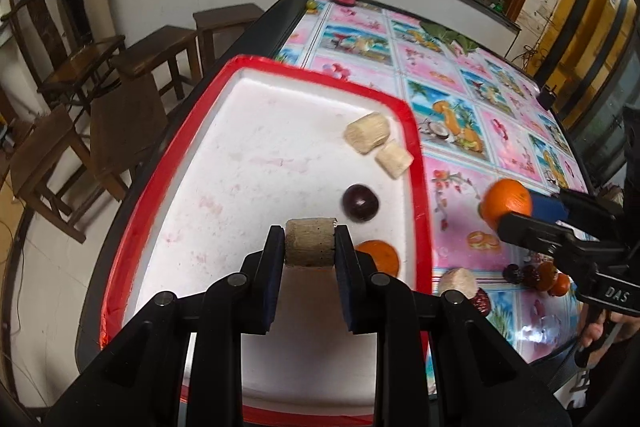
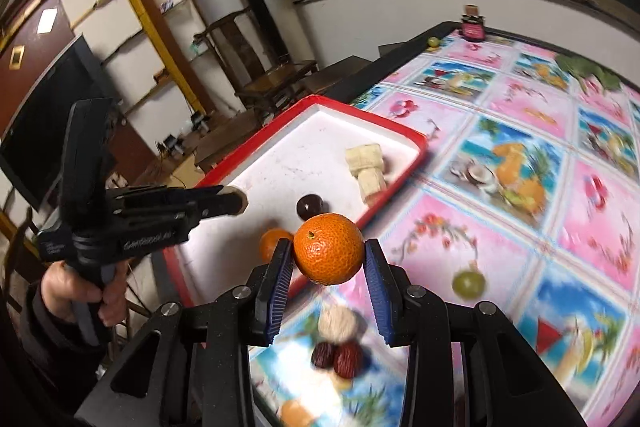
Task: Organize fruits
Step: 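Carry the sugarcane block and the tangerine with both grippers over the red-rimmed tray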
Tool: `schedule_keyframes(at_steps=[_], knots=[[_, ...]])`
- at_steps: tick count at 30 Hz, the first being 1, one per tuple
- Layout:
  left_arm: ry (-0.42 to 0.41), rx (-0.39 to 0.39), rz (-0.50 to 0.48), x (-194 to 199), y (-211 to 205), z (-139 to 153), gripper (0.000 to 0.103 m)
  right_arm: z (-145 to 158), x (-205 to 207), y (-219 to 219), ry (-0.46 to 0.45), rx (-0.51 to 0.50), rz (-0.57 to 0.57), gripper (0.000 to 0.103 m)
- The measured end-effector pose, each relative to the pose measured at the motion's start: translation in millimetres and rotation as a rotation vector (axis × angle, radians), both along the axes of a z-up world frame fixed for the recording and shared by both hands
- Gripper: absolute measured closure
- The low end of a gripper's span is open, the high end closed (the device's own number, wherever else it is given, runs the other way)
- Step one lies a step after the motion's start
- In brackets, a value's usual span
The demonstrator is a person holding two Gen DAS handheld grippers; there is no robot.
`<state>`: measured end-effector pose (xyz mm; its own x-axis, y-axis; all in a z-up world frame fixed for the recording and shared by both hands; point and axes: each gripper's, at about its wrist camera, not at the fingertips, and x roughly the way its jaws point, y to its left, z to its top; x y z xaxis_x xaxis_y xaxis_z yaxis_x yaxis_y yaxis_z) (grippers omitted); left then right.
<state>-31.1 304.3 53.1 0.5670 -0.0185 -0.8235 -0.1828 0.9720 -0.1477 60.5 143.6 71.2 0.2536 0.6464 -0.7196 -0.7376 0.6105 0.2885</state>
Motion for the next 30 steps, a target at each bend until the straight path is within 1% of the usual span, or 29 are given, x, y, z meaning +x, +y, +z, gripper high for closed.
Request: schedule_keyframes(at_steps=[3, 6, 8, 10, 14, 17, 20, 25, 30], knots=[[0.018, -0.005, 0.007, 4.0, 4.6, -7.5, 0.081, -10.0, 9.0, 22.8, 0.004, -0.030, 0.038, 0.066], [0.032, -0.005, 0.013, 8.9, 8.1, -12.1, 0.081, -20.4, 17.2, 46.6, -0.011, -0.076, 0.074, 0.066], [0.034, 0.000, 0.015, 13.4, 9.2, -13.4, 0.081, -26.5, 23.6, 58.2, -0.007, -0.101, 0.071, 0.066], [0.030, 0.005, 0.016, 17.2, 10.3, -13.9, 0.081, -30.3, 29.1, 66.1, 0.010, -0.099, 0.060, 0.066], [0.038, 0.001, 0.017, 24.0, 14.3, -17.3, 0.081, -33.7, 44.7, 82.6, 0.048, -0.054, 0.036, 0.066], [0.042, 0.007, 0.026, 27.0, 19.4, -19.7, 0.081, -39.9, 53.7, 96.9, 0.062, -0.053, 0.043, 0.066], [0.038, -0.003, 0.043, 30.2, 27.6, -19.9, 0.081, -48.9, 59.4, 107.4, 0.079, -0.060, 0.035, 0.066], [0.041, 0.004, 0.057, 43.8, 37.0, -22.6, 0.081, -56.7, 61.7, 112.9, 0.071, -0.068, 0.029, 0.066], [0.037, 0.009, 0.067, 57.9, 37.9, -27.4, 0.081, -63.0, 64.7, 113.2, 0.066, -0.089, 0.015, 0.066]])
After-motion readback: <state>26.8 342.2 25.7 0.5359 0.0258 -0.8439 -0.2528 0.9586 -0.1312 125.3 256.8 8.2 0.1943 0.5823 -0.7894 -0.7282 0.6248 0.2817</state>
